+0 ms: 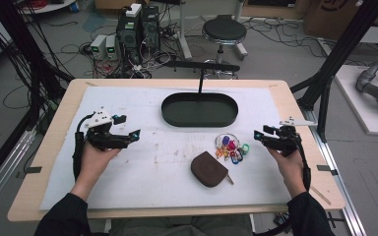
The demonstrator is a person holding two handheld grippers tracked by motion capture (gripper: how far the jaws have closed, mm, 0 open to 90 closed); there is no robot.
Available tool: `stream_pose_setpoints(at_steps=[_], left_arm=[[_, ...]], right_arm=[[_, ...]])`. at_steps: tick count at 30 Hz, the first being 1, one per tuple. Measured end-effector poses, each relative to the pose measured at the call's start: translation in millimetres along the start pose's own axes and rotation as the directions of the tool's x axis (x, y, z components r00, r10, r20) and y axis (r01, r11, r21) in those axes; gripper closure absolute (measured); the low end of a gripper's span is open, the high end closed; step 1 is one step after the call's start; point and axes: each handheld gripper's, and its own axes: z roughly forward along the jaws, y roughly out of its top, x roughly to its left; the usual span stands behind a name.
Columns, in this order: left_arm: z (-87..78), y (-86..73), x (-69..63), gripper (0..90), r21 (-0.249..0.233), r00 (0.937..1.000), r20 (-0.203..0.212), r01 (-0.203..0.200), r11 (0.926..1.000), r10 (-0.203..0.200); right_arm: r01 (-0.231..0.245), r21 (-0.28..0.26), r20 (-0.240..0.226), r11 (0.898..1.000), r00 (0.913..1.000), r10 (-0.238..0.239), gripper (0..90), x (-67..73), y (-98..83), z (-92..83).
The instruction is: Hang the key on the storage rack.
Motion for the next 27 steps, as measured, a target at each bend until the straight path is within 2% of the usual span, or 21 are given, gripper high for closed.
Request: stream_pose_setpoints(at_steps=[2, 5, 12, 17, 23, 27], left_arm=[[-1.4, -1.0, 0.1, 20.4, 0.001, 1.0000, -0.002, 0.001, 1.0000, -0.001], [-3.8, -3.6, 0.5, 20.3, 0.005, 1.0000, -0.007, -0.001, 1.0000, 0.002], [-8.5, -7.9, 1.6, 20.4, 0.016, 0.9997, -0.023, 0.005, 0.9999, -0.005], [-8.7, -9.6, 0.7, 20.4, 0.028, 0.9997, -0.024, 0.008, 0.9996, -0.008], [-9.7, -10.6, -0.3, 20.9, 0.037, 0.9999, -0.016, 0.008, 0.9993, -0.007], [-9.6, -11.4, -0.3, 21.6, 0.044, 0.9998, -0.020, 0.009, 0.9990, -0.008]], right_arm=[[-0.014, 0.016, -0.023, 1.000, 0.9996, 0.015, 50.1, 1.5, 1.2, 7.9], [-0.011, 0.053, -0.038, 0.999, 0.9992, 0.013, 53.3, 6.2, 2.0, 17.2], [-0.029, 0.119, -0.022, 0.992, 0.9993, 0.032, 54.2, 16.2, 1.6, 34.0], [-0.005, 0.176, -0.021, 0.984, 0.9997, 0.009, 57.3, 25.1, 0.5, 47.6], [-0.021, 0.203, -0.037, 0.979, 0.9989, 0.029, 60.5, 27.7, -0.6, 54.0], [-0.004, 0.238, -0.035, 0.971, 0.9993, 0.013, 63.2, 30.7, -1.8, 58.4]])
